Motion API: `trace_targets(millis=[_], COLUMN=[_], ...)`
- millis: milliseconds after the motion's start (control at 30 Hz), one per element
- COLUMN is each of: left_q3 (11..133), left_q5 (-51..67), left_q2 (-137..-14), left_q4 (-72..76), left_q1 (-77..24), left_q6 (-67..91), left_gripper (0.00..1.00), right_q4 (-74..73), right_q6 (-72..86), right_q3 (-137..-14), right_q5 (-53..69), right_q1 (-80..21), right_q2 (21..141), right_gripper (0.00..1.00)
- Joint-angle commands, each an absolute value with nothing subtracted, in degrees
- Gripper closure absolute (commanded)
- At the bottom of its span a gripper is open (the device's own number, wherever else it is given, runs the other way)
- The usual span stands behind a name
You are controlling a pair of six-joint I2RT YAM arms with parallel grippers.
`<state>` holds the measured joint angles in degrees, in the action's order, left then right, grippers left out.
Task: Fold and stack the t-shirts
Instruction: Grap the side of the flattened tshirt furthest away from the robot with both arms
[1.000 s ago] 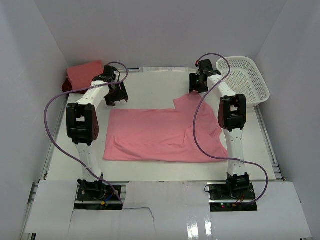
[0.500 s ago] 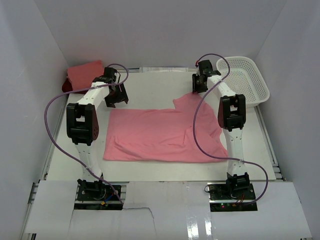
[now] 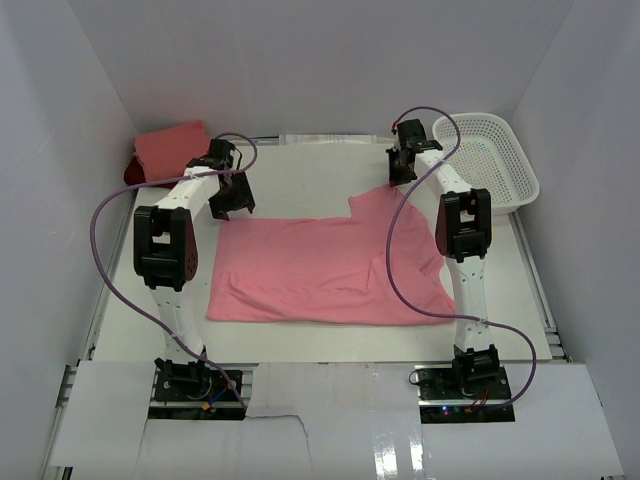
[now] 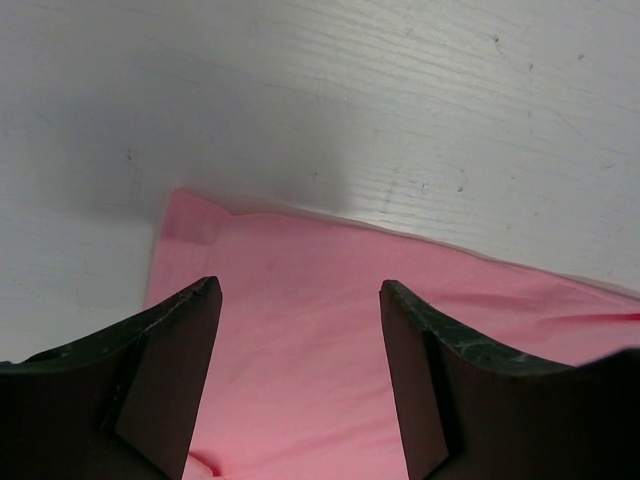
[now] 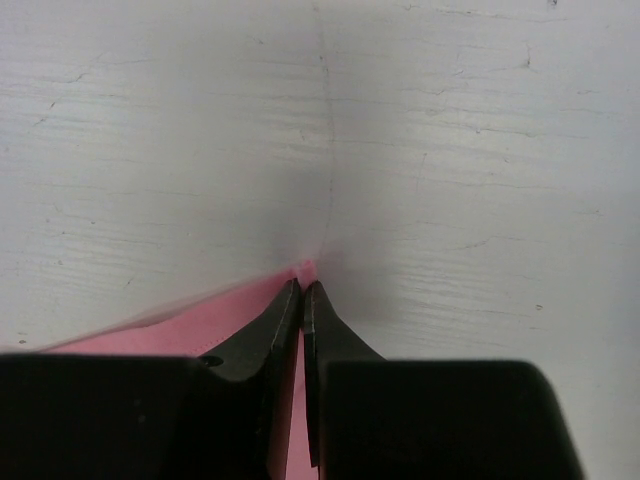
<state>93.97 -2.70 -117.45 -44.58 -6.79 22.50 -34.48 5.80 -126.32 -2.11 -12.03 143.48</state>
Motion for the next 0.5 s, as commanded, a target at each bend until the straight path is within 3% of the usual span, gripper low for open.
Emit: trace_targets(millis=[0, 267, 467], left_q3=[93.43, 95.80, 96.42], left_q5=[-6.50, -7.91, -9.40], left_q2=[-115.40, -120.14, -122.52], left_q4=[-43.68, -43.68, -43.86], left_q1=[-6.42, -4.13, -3.78], left_q6=[22.15, 23.82, 23.64], left_gripper=[0.25, 0.37, 0.38], right_q4=[-35.68, -35.60, -35.33], right_q6=[5.10, 4.75, 4.57], right_q3=[-127.79, -127.18, -126.39], right_q5=[-3.25, -2.02, -1.41], right_q1=[-11.78, -11.78, -11.78], right_q2=[144.41, 143.62, 143.26], right_gripper=[0.92, 0.92, 0.92])
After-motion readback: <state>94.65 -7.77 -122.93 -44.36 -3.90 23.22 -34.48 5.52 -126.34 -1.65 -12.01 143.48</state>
